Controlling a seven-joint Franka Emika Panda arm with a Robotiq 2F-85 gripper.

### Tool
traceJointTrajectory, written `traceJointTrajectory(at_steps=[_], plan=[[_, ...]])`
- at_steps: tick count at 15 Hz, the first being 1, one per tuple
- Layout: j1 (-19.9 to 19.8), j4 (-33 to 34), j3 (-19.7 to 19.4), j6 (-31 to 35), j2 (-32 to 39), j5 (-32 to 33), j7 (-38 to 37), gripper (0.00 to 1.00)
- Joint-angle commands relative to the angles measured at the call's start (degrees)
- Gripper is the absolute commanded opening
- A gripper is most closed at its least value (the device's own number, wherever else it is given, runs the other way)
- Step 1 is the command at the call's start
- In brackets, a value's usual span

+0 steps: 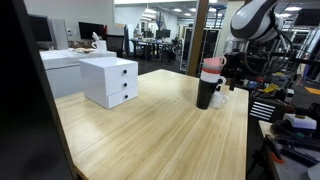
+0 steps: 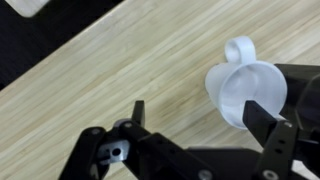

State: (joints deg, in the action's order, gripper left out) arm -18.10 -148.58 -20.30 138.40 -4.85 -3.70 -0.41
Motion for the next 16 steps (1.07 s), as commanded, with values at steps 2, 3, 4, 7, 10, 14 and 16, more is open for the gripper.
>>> traceJointTrajectory(at_steps=[2,3,4,7,10,14,16], plan=[[0.29,0.45,0.59,0.73,2.69,-2.17,2.41,1.00],[0.36,0.43,0.70,0.70,3.08,-2.20,2.43,1.00],[0.43,0.43,0.89,0.58,3.47,-2.11,2.28,1.00],[0.45,0.78,1.43,0.04,4.48,-1.11,1.41,0.75],[0.35,1.13,1.77,-0.60,4.63,-0.98,1.31,0.59],[0.10,1.82,1.67,-0.72,4.73,-0.31,0.10,0.31],[0.07,1.95,1.64,-0.62,4.72,-0.22,-0.23,0.17]])
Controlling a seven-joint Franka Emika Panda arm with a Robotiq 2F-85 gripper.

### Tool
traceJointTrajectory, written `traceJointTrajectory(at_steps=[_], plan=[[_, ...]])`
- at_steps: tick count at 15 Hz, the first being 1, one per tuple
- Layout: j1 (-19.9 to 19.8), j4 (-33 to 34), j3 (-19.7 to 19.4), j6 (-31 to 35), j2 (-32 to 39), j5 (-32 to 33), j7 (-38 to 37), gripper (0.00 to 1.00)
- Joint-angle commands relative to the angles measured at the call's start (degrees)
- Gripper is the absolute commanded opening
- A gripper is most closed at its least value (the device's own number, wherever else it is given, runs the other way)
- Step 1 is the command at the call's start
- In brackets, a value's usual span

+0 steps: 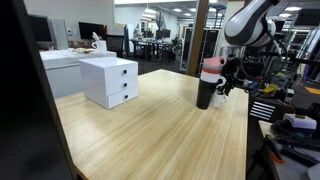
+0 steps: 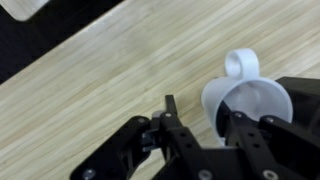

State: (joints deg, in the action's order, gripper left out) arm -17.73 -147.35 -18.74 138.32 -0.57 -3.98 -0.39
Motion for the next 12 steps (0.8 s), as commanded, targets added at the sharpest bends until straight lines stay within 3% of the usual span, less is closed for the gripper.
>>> traceJointTrajectory(at_steps=[1,5,12], plan=[[-0.31,0.70,0.07,-0.48,0.44,0.10,-0.38,0.10],[-0.35,0.49,0.01,-0.67,0.29,0.42,-1.87,0.02],[0.22,3.05,0.73,-10.30,-4.41,4.93,-2.78,0.06]])
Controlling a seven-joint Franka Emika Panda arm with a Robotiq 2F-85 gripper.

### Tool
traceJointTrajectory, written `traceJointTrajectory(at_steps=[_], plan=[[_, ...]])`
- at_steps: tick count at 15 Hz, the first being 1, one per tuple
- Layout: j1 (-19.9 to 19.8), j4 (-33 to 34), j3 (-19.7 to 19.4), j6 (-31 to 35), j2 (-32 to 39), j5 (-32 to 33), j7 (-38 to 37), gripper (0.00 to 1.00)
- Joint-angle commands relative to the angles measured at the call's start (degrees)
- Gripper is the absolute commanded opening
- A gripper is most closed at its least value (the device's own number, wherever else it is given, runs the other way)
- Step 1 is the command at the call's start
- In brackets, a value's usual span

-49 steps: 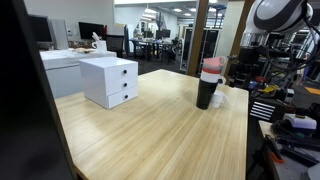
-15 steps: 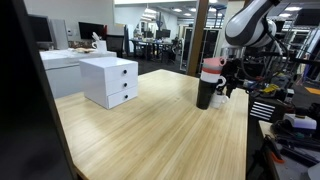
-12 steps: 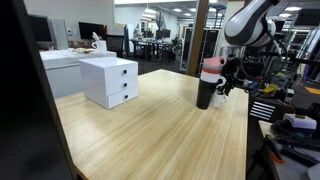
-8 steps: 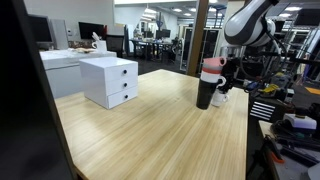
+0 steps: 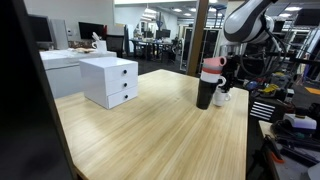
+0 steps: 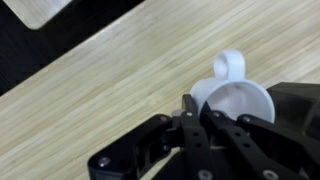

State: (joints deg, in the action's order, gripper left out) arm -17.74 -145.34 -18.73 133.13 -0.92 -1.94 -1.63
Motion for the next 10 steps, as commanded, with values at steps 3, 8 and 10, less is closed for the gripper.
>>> traceJointTrajectory(at_steps=[3,8,10], plan=[[0.62,3.03,2.03,-10.00,-7.99,6.32,-2.15,0.06],[1.08,5.37,4.66,-15.29,-14.51,9.95,-2.12,0.06],[1.12,5.97,5.63,-17.11,-16.37,10.95,-2.09,0.06]])
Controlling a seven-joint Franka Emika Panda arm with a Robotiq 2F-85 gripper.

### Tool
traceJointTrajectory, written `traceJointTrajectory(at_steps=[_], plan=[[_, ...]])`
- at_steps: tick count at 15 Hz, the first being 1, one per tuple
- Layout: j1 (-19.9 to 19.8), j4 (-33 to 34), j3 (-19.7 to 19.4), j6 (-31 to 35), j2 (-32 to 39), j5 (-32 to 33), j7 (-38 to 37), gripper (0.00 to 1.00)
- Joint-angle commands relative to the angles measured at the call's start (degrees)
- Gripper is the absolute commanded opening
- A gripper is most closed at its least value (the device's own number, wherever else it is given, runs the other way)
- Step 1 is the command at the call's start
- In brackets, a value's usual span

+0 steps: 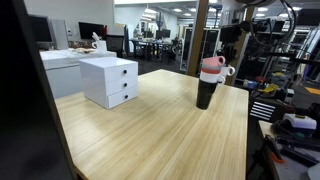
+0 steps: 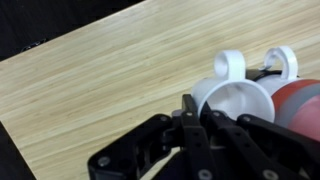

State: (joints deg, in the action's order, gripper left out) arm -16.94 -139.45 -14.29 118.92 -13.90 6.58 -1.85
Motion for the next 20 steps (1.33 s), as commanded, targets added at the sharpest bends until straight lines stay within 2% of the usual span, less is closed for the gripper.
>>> traceJointTrajectory(at_steps=[1,8,20], plan=[[0.39,0.28,1.60,-3.47,-4.27,2.58,-1.92,0.06],[0.79,2.69,3.89,-6.04,-7.54,3.00,-2.74,0.06],[3.22,8.53,5.26,-4.87,-8.44,2.22,-2.16,0.06]])
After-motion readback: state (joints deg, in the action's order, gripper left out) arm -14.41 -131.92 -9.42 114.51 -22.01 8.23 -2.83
